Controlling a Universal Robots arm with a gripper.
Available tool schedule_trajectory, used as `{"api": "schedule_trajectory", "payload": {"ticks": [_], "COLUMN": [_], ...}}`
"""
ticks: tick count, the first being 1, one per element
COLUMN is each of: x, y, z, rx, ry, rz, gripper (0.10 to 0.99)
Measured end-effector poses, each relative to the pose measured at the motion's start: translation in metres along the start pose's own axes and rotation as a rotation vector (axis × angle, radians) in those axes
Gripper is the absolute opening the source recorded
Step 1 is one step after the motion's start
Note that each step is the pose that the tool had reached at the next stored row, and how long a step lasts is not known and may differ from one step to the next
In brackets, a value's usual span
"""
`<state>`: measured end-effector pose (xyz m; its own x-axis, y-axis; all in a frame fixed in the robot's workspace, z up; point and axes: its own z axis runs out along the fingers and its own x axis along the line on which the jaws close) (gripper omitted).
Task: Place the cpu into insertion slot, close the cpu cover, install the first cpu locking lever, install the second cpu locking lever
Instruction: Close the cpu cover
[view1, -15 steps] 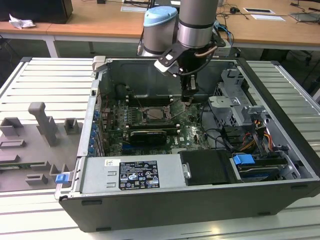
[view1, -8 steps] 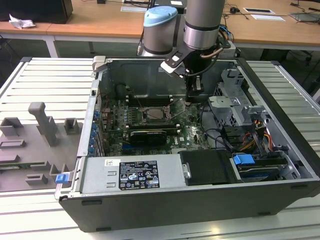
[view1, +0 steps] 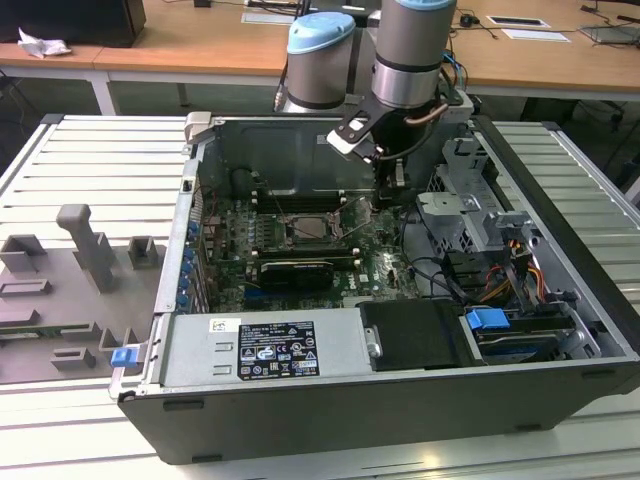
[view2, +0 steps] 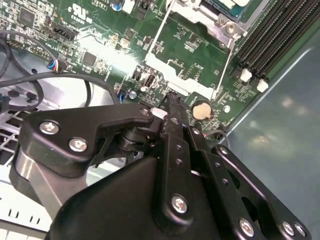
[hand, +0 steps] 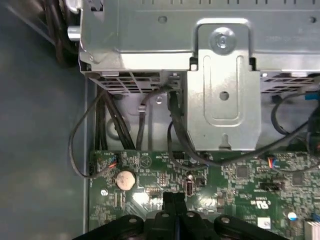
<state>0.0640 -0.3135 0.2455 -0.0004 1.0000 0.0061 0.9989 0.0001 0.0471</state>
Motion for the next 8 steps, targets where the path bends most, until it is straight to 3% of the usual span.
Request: {"api": "schedule_trajectory", "payload": {"ticks": [2, 8], "x": [0.0000, 0.0000], "y": [-0.0021, -0.0231], "z": [0.0004, -0.0006], "rx": [0.001, 0.001], "ry": [-0.0001, 0.0032], "rz": [0.000, 0.000], "gripper": [0.106, 0.106]}}
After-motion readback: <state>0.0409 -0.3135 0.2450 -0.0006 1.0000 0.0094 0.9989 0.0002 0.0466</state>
